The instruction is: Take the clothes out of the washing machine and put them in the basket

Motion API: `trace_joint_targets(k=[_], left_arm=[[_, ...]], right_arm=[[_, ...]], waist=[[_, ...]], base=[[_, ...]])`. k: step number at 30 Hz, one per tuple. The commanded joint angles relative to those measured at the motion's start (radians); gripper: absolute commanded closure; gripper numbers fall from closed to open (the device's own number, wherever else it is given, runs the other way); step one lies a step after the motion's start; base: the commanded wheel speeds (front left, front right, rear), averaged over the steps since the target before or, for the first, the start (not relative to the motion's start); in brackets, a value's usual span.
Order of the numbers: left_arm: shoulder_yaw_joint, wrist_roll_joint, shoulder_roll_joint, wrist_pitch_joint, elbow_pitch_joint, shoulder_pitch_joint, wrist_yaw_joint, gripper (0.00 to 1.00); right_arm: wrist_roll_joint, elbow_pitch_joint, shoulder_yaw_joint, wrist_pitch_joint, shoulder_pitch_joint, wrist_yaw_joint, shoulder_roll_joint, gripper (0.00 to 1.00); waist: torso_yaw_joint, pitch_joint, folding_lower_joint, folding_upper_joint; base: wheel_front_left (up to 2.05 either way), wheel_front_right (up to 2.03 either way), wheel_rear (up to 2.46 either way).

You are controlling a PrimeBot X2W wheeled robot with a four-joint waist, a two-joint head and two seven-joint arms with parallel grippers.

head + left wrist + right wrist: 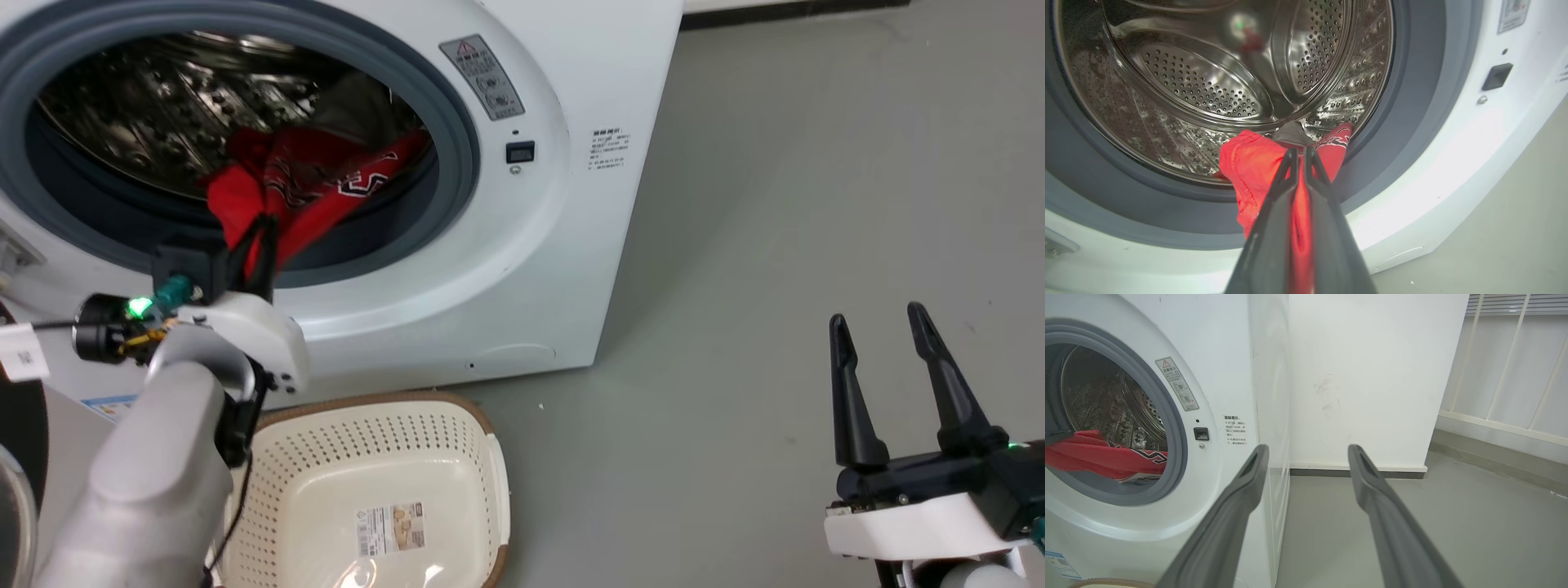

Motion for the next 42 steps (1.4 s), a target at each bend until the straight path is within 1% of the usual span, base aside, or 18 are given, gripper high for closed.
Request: trace_joint_targets(k=[1,11,14,19,23,29,35,42], left_arm=[[0.004,0.001,-0.007,-0.006,-0.022,0.033,0.009,1.00],[0.032,0.038,-0.014,-0.009,-0.274,0.297,0.089,1.00],[0.032,0.034,-0.016,-0.008,-0.310,0.367,0.099,1.00],[0.026,0.026,-0.026,-0.008,-0.323,0.449,0.100,1.00],[0.014,0.016,-0.045,-0.008,-0.298,0.484,0.094,1.00],[0.012,0.001,-0.077,-0.007,-0.202,0.494,0.072,1.00],[0.007,-0.001,-0.107,-0.007,-0.056,0.452,0.034,1.00],[0.031,-0.008,-0.147,-0.006,0.117,0.381,0.000,1.00]], right_arm=[[-0.004,0.003,0.000,-0.002,0.016,-0.001,-0.001,0.00],[-0.012,0.008,0.004,-0.002,0.081,-0.001,-0.001,0.00],[-0.010,0.009,0.004,-0.002,0.093,-0.001,0.000,0.00],[-0.010,0.010,0.005,-0.002,0.097,-0.001,-0.001,0.00],[-0.008,0.008,0.007,-0.002,0.082,-0.001,-0.001,0.00],[-0.006,0.001,0.010,-0.002,0.053,-0.001,0.000,0.00],[-0.004,-0.008,0.011,-0.002,0.013,-0.001,0.000,0.00],[0.005,-0.020,0.014,-0.002,-0.048,-0.001,0.000,0.00]], waist=[[0.014,-0.035,0.0003,0.0000],[0.027,-0.121,0.0003,0.0000],[0.027,-0.131,0.0003,0.0000],[0.021,-0.132,0.0003,0.0000],[0.011,-0.114,0.0003,0.0000],[-0.010,-0.064,0.0003,0.0000],[-0.027,0.014,0.0003,0.0000],[-0.045,0.113,0.0003,0.0000]], base=[[0.00,0.00,0.00],[0.00,0.00,0.00],[0.00,0.00,0.00],[0.00,0.00,0.00],[0.00,0.00,0.00],[0.00,0.00,0.00],[0.00,0.00,0.00],[0.00,0.00,0.00]])
